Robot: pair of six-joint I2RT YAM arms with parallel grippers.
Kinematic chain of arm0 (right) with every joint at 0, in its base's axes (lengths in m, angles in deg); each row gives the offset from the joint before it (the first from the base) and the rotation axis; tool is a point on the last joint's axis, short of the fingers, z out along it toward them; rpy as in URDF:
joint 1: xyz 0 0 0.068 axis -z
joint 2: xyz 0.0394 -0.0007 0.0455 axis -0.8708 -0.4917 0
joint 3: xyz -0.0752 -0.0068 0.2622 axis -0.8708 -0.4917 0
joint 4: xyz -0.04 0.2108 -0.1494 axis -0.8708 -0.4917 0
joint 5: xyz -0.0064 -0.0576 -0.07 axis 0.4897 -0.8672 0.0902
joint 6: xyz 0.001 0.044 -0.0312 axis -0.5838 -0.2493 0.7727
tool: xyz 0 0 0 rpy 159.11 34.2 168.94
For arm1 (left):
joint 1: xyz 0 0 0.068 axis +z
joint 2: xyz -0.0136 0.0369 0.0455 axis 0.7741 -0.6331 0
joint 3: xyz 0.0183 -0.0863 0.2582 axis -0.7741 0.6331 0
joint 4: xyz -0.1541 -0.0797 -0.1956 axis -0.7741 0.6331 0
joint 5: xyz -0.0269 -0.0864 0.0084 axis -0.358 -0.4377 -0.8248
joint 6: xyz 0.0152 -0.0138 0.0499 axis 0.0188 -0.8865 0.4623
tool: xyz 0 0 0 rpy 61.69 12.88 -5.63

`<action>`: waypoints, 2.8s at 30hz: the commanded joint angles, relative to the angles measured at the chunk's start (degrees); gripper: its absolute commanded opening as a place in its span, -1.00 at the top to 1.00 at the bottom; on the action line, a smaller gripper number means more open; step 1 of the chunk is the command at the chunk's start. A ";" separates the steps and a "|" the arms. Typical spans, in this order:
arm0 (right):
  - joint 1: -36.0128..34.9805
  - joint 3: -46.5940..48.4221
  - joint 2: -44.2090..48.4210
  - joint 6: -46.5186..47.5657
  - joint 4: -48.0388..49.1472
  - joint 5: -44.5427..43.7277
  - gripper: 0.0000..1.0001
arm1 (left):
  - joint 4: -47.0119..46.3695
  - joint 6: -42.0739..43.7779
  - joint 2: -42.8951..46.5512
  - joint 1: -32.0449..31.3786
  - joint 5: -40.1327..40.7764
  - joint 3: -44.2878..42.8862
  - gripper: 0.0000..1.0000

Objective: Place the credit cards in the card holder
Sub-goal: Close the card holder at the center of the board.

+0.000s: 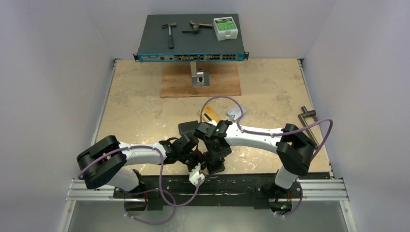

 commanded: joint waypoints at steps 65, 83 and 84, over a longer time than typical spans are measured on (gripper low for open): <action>-1.00 -1.88 -2.02 -5.29 8.23 4.01 1.00 | 5.49 -2.46 -0.29 -0.15 -1.41 0.05 0.75; -0.55 -1.93 -3.88 -5.78 8.09 -0.88 1.00 | 6.19 -2.35 -0.32 -0.14 -1.39 -0.26 0.75; -0.38 -1.99 -3.96 -5.66 8.46 -0.25 1.00 | 6.30 -2.35 -0.31 -0.20 -1.40 -0.31 0.75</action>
